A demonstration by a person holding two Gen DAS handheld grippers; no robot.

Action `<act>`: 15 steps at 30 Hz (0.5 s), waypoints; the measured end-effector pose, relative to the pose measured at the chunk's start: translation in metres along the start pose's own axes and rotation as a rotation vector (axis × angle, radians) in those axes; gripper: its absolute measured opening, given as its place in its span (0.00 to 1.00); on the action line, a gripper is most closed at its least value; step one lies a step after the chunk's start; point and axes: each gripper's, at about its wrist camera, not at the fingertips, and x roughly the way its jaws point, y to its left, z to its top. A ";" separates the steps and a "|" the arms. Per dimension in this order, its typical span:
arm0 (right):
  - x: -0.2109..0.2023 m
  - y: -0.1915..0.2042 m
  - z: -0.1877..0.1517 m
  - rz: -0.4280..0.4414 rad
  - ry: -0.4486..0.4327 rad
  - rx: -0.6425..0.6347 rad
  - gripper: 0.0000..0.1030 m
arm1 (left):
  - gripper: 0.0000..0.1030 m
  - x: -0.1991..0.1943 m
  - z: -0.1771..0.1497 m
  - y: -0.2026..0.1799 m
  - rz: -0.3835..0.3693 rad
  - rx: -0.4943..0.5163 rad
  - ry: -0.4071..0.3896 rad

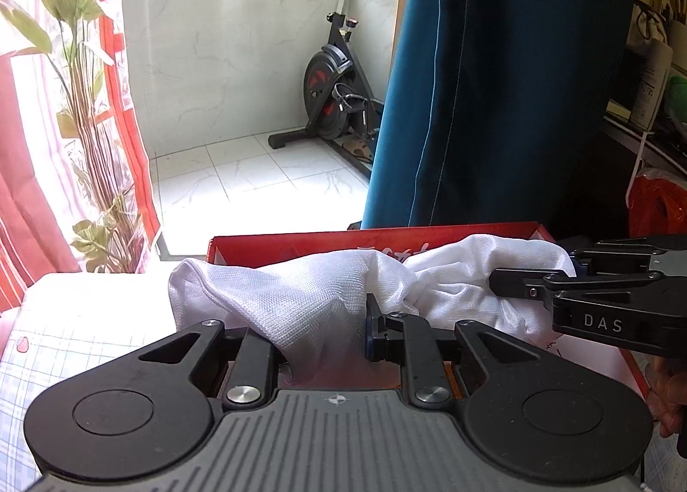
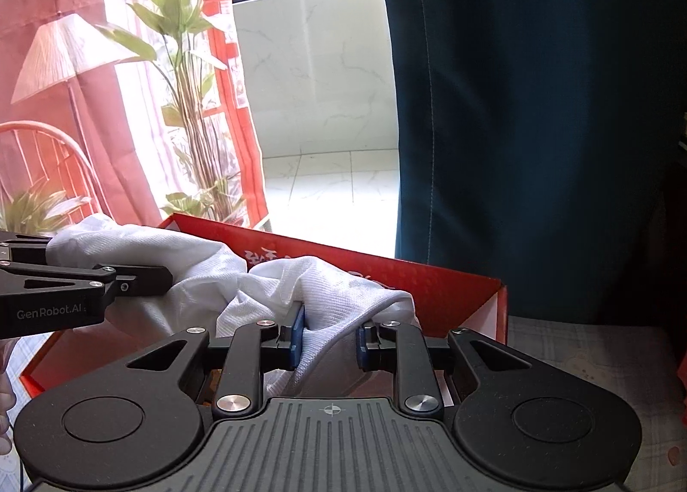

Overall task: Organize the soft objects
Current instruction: 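Lift the white cloth with both grippers over the red box, then lower the white cloth into the box and open both grippers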

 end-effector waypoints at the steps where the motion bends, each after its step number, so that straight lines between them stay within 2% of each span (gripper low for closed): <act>1: 0.005 0.000 0.001 -0.005 0.015 0.000 0.20 | 0.21 0.005 0.001 0.000 0.000 0.000 0.014; 8: 0.032 -0.004 0.002 -0.034 0.099 0.022 0.22 | 0.36 0.024 0.003 -0.001 0.005 0.036 0.063; 10: 0.035 -0.006 0.000 -0.047 0.107 0.028 0.27 | 0.46 0.025 0.003 0.000 0.008 0.037 0.067; 13: 0.033 -0.009 -0.001 -0.060 0.093 0.041 0.29 | 0.54 0.017 0.003 0.003 0.011 0.042 0.046; 15: 0.029 -0.009 -0.001 -0.064 0.083 0.042 0.32 | 0.54 0.010 0.003 0.004 0.016 0.037 0.035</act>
